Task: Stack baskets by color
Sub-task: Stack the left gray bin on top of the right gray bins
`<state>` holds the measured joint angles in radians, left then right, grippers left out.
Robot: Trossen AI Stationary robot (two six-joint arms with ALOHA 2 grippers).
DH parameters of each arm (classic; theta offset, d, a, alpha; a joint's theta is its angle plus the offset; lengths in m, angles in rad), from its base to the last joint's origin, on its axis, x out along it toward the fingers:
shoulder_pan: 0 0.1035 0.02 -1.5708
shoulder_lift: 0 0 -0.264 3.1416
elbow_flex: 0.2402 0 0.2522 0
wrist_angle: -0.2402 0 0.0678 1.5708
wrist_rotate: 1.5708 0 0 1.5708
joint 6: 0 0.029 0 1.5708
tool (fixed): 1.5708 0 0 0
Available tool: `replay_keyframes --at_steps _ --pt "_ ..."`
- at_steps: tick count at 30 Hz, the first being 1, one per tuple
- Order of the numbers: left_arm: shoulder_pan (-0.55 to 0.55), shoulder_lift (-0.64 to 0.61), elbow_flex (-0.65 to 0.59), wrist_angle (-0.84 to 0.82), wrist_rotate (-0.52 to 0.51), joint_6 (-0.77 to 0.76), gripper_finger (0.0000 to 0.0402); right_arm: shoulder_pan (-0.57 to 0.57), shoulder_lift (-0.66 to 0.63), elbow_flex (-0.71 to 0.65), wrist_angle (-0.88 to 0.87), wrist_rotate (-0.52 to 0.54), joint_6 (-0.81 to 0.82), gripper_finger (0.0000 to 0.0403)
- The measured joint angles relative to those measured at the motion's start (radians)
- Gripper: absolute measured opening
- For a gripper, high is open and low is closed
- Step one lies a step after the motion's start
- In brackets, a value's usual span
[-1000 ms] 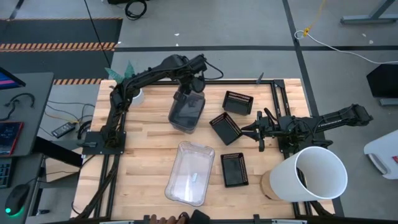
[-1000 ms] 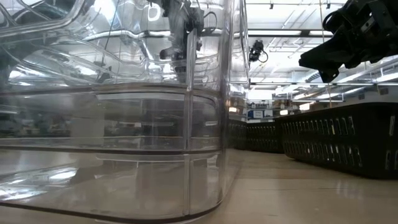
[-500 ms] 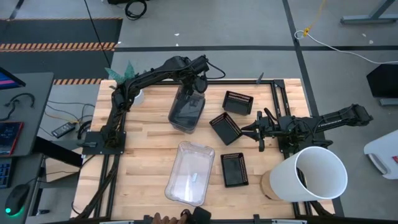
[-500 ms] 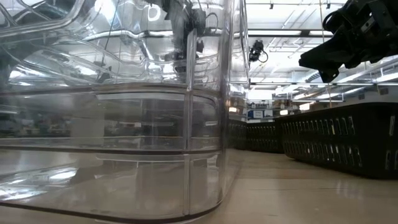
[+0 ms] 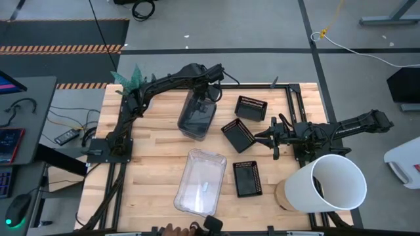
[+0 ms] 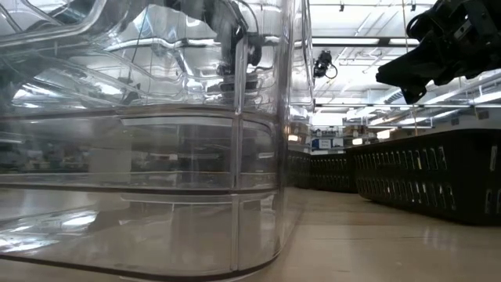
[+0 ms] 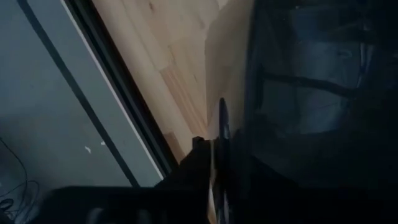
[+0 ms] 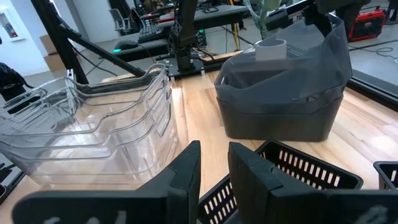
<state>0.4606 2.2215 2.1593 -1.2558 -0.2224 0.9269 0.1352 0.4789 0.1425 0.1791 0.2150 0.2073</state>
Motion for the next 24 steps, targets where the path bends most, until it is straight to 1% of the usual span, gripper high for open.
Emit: replay_keyframes --at_steps 1,3,9,14,17,19,22,24 --pt "0.000 0.000 0.000 -0.003 0.000 -0.004 0.0022 0.000 0.000 0.000 0.000 0.000 0.000 0.0087" --pt "0.000 0.000 0.000 -0.019 0.005 -0.010 0.0010 0.000 0.000 0.000 0.001 0.000 0.000 0.0086" --pt "0.003 -0.001 0.000 -0.052 0.020 -0.026 0.0006 0.000 0.000 0.000 0.004 0.000 0.000 0.0087" --pt "0.010 -0.003 0.000 -0.130 0.087 -0.047 0.0004 0.000 0.000 0.000 0.007 0.000 0.000 0.0087" --pt "0.014 -0.003 0.000 -0.165 0.097 -0.062 0.0004 0.000 0.000 0.000 0.007 0.000 0.000 0.0088" --pt "0.017 -0.003 0.000 -0.164 0.097 -0.092 0.0008 0.000 0.000 0.000 0.007 0.000 0.000 0.0087" --pt "0.019 -0.003 0.000 -0.165 0.105 -0.124 0.0031 0.000 0.000 0.000 0.007 0.000 0.000 0.0087" --pt "0.020 -0.003 0.000 -0.165 0.148 -0.109 0.0047 0.000 0.000 0.000 0.007 0.000 0.000 0.0087"
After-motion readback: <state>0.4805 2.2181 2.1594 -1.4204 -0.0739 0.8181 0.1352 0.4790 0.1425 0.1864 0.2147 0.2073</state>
